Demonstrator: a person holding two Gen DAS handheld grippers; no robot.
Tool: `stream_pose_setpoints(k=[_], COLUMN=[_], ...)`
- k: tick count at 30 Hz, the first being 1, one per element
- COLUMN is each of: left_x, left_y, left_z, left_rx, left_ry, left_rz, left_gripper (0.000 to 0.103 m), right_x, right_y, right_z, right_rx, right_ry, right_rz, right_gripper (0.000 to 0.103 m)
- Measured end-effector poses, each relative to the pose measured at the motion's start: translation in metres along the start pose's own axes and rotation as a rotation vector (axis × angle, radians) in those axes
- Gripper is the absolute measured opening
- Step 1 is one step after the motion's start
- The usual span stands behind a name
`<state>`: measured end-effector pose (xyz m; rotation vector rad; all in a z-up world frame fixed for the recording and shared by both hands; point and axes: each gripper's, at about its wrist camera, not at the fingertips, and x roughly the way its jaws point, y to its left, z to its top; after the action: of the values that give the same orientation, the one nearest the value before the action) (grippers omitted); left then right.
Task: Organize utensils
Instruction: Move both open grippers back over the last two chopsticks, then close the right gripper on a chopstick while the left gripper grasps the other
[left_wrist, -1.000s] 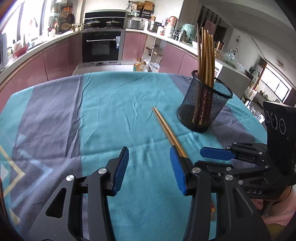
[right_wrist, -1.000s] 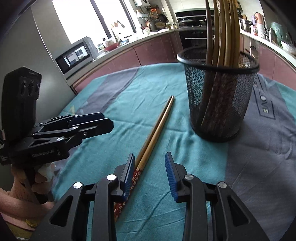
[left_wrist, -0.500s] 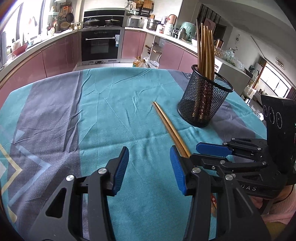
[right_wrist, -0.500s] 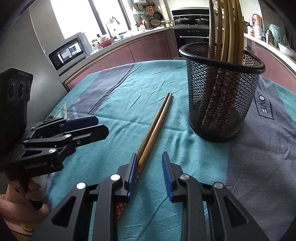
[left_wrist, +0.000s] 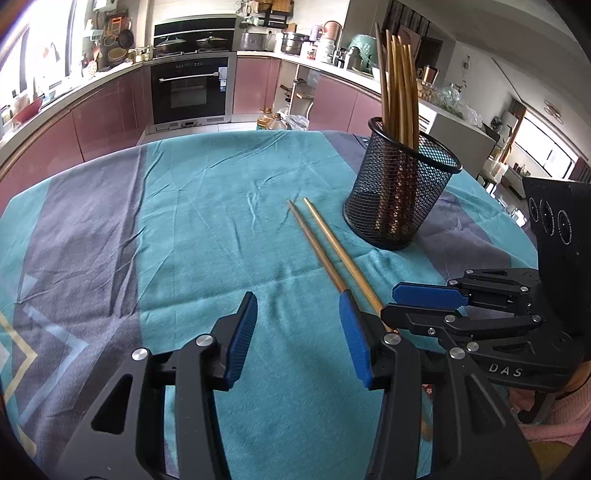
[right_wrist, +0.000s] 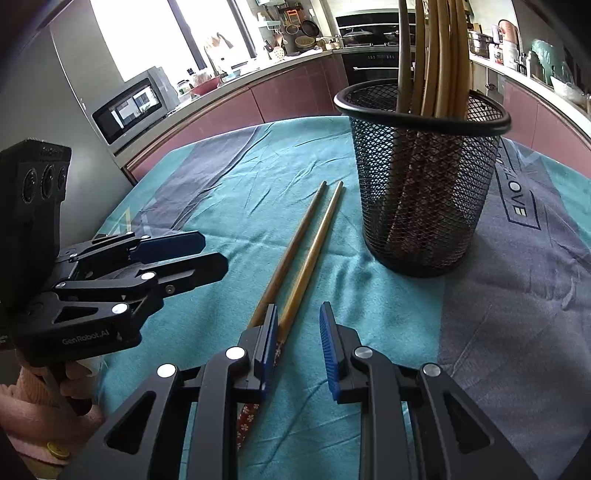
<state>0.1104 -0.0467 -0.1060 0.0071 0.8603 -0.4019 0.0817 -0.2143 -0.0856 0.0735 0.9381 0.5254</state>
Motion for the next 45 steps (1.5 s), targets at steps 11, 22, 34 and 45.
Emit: stream_pose_setpoints(k=[11,22,34,45], left_x=[0.023,0.039,0.038,0.039], left_y=[-0.018,-0.025,-0.023,-0.017], left_z=[0.009,0.013,0.015,0.016], left_rx=[0.055,0.069,0.058,0.042], left_ry=[0.052,0.098,0.108,0.115], left_rz=[-0.015,0.008,0.016,0.021], left_gripper=[0.043,0.038,0.026,0.023], right_x=[-0.002,-0.005,-0.002,0.005], right_y=[-0.005,-0.010,-0.010,-0.011], right_z=[-0.002,-0.002,0.002,0.010], right_rx=[0.005,0.003,-0.006,-0.011], right_ry=[-0.001,-0.001,0.001,0.000], right_rz=[0.007,0.017,0.010,0.002], right_gripper=[0.022,0.022,0.021,0.021])
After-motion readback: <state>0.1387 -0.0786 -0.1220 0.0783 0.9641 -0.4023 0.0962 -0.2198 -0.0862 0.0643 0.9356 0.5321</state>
